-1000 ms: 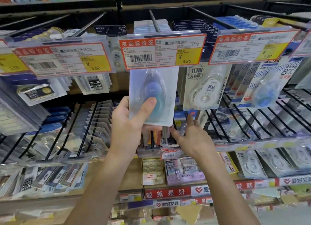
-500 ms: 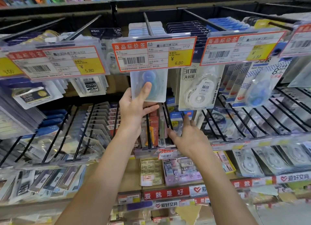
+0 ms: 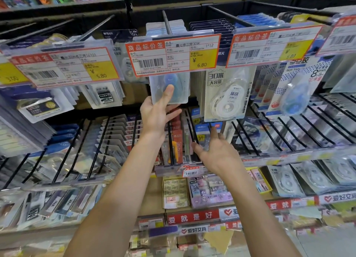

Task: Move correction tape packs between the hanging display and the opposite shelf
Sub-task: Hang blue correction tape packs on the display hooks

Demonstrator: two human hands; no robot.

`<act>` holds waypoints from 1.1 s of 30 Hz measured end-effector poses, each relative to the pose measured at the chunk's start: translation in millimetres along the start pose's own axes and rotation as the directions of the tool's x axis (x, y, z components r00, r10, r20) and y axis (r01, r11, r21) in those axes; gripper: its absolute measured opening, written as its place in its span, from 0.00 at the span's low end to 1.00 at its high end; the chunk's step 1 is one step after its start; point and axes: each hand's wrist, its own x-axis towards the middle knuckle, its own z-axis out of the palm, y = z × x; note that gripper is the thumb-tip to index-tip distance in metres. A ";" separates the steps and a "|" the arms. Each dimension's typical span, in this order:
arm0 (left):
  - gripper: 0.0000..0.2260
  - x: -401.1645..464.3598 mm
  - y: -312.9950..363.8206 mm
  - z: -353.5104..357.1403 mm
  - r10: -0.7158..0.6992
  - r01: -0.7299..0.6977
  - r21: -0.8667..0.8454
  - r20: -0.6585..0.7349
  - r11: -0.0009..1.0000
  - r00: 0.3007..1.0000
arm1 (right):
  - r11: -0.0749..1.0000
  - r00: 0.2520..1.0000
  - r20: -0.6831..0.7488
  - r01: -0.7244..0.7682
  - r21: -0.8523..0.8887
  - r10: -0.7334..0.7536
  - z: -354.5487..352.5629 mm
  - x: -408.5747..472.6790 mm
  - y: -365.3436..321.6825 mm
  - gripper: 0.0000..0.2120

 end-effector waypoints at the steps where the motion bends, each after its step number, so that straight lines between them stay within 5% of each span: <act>1: 0.21 0.6 0.0 0.3 -0.002 0.002 0.001 -0.002 1.000 1.000 | 1.000 1.000 -0.003 0.004 0.001 -0.004 -0.2 -0.8 -0.4 0.42; 8: 0.22 -1.9 -1.6 4.7 -0.022 0.022 0.024 0.002 0.999 1.000 | 0.999 1.000 -0.020 0.016 -0.044 -0.017 -5.0 -3.4 -3.0 0.42; 14: 0.18 -12.0 8.9 -24.9 0.028 0.013 0.352 -0.109 0.936 0.994 | 0.987 0.998 -0.030 0.051 -0.155 -0.056 -18.3 -17.7 1.6 0.36; 17: 0.21 -29.4 10.7 -58.2 0.117 -0.060 0.723 -0.028 0.688 0.993 | 0.991 0.995 -0.083 0.051 -0.126 -0.062 -26.6 -37.3 13.6 0.30; 20: 0.20 -52.9 14.2 -85.8 0.179 -0.176 0.978 0.154 0.113 0.972 | 0.990 0.984 -0.162 0.049 -0.131 -0.070 -36.1 -59.6 24.4 0.28; 22: 0.20 -68.4 18.7 -93.4 0.136 -0.177 0.978 0.191 -0.107 0.972 | 0.988 0.966 -0.244 0.047 -0.147 -0.082 -38.9 -73.7 30.7 0.27; 25: 0.19 -94.5 23.7 -100.0 0.037 -0.212 0.956 0.223 -0.204 0.974 | 0.995 0.954 -0.295 0.028 -0.092 -0.054 -37.1 -100.0 39.6 0.28; 33: 0.19 -167.2 2.5 -95.9 -0.054 -0.411 0.887 0.410 -0.211 0.911 | 0.999 0.951 -0.308 -0.023 -0.037 0.011 3.3 -178.7 87.1 0.24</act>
